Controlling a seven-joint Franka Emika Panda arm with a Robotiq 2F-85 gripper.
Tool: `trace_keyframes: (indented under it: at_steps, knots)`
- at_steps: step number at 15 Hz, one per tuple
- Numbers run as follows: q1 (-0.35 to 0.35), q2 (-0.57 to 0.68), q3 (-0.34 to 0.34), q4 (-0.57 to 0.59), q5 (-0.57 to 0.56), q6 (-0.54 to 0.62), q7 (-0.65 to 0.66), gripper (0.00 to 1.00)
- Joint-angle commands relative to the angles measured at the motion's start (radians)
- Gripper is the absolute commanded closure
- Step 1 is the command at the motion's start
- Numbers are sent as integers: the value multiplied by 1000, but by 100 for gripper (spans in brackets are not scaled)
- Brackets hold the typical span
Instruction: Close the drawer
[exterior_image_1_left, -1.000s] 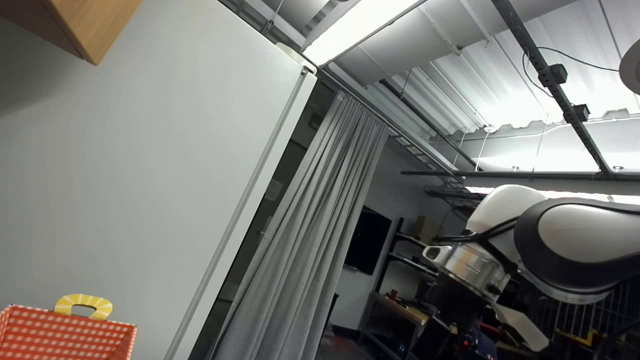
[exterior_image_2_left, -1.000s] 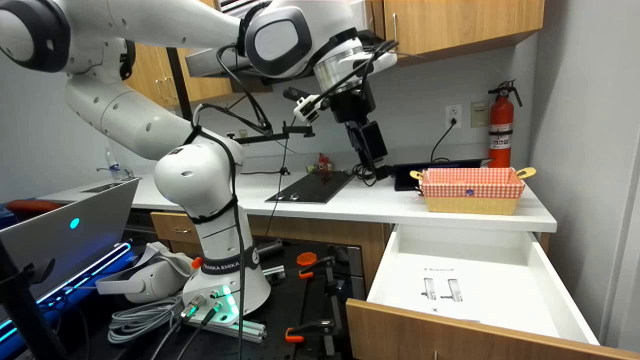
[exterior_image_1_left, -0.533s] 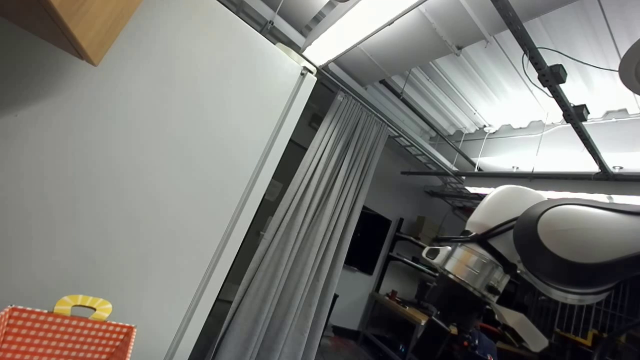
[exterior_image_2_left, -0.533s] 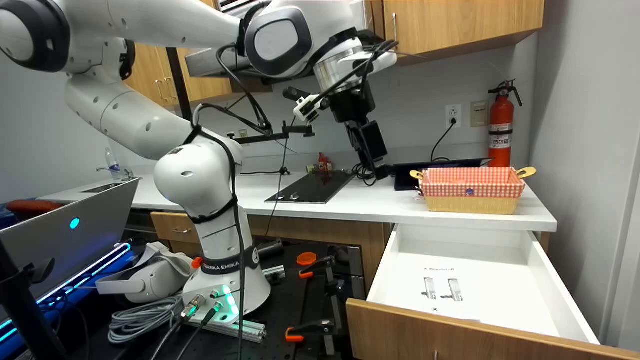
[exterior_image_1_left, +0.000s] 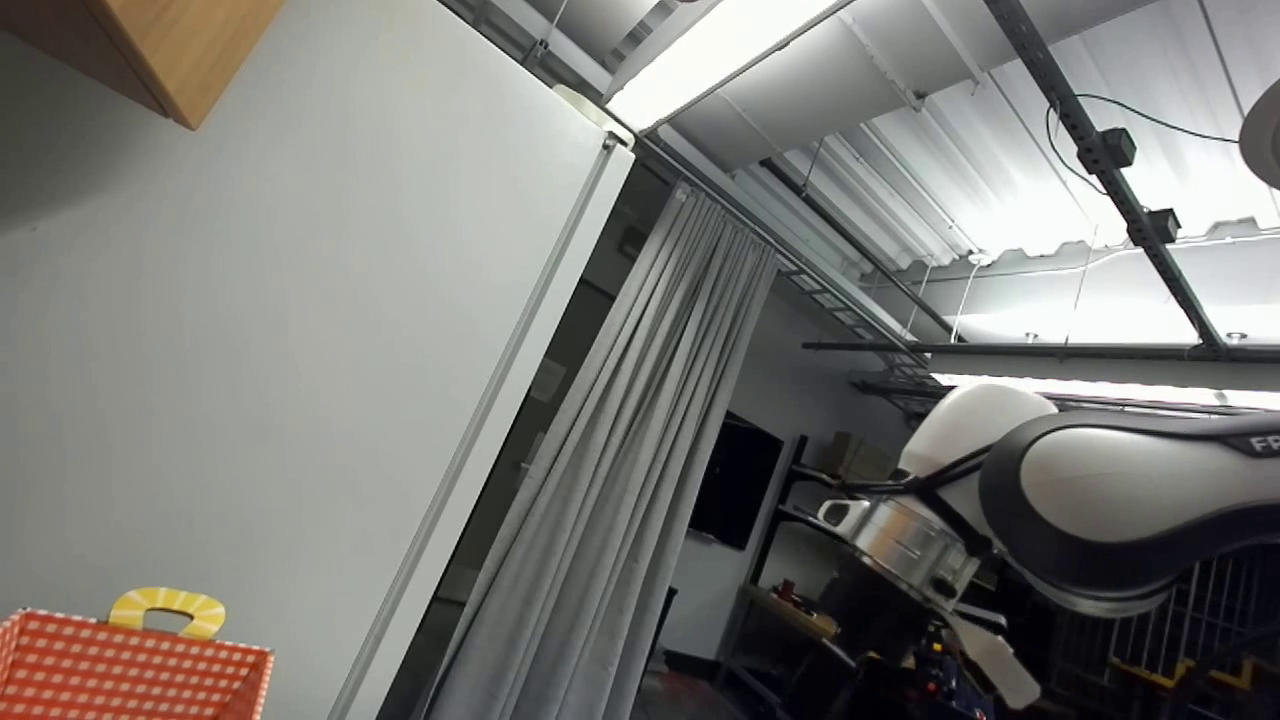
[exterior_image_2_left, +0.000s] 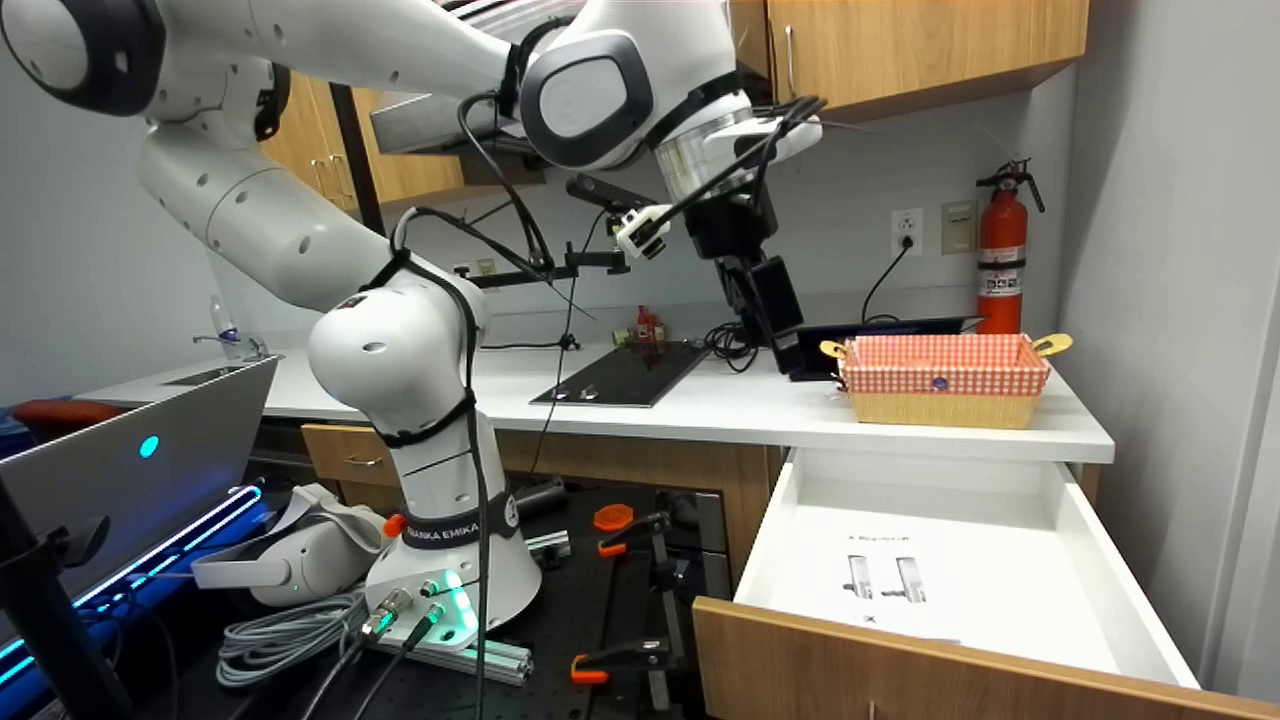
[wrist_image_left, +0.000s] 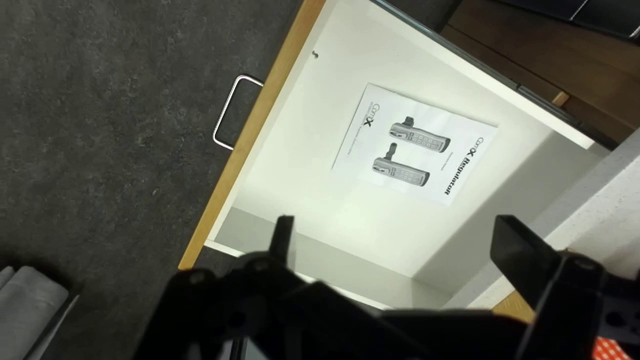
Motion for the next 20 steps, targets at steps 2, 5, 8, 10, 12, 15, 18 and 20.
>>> trace_keyframes:
  at_steps: [2,5,8,10,12,15,18,20]
  knots:
    - [-32,190,14,3,-3,153,60,0]
    - [-79,290,18,7,-26,220,102,0]
    - [-162,368,14,26,-82,261,147,0]
    - [-222,411,3,45,-131,275,179,0]
    - [-278,451,-8,63,-178,292,209,0]
    - [-351,522,-20,83,-257,326,264,0]
    - [-402,614,-30,103,-340,387,350,34]
    - [-423,679,-33,124,-414,438,437,51]
